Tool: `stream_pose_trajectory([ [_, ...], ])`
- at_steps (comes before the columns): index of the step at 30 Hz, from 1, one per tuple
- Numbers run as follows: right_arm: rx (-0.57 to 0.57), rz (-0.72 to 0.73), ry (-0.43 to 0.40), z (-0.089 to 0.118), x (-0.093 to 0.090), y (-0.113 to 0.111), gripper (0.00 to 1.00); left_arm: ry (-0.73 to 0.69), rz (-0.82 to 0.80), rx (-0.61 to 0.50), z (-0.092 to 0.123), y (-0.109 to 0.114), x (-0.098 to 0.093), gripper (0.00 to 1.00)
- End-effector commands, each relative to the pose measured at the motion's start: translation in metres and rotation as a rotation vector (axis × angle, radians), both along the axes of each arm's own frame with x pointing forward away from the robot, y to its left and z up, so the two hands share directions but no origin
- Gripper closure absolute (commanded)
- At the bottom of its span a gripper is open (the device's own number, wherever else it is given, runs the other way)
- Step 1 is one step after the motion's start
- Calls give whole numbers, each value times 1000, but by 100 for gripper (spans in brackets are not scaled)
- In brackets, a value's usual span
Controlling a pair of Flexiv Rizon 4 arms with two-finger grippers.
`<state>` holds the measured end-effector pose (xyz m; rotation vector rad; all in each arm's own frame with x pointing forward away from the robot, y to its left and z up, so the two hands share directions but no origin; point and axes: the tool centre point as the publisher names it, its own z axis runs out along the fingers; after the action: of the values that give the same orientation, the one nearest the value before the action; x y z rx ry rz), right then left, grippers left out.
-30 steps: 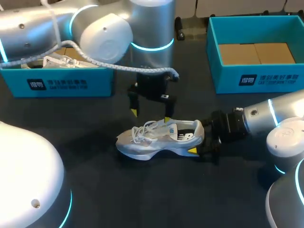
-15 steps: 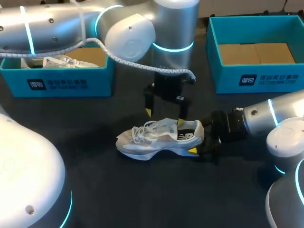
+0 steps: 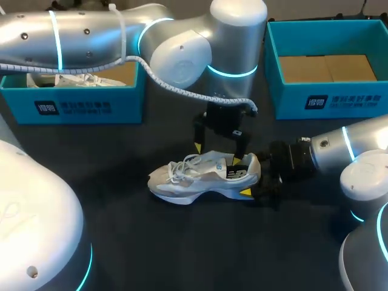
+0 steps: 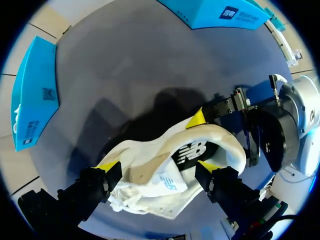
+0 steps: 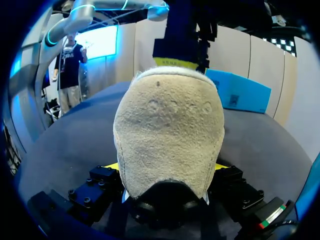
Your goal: Take the shoe out of the shoebox, open the shoe tongue, remove and reinsert the insole, then place the shoe into the shoebox
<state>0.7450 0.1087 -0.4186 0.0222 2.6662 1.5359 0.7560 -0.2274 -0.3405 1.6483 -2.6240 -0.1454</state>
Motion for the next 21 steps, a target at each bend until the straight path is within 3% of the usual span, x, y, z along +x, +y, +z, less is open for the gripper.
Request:
stream_pose_trajectory([
  [1, -5, 0, 1, 1, 1, 1, 100, 8, 1, -2, -9, -2, 3, 0],
  [21, -5, 0, 1, 1, 1, 1, 100, 14, 66, 59, -35, -2, -10, 0],
])
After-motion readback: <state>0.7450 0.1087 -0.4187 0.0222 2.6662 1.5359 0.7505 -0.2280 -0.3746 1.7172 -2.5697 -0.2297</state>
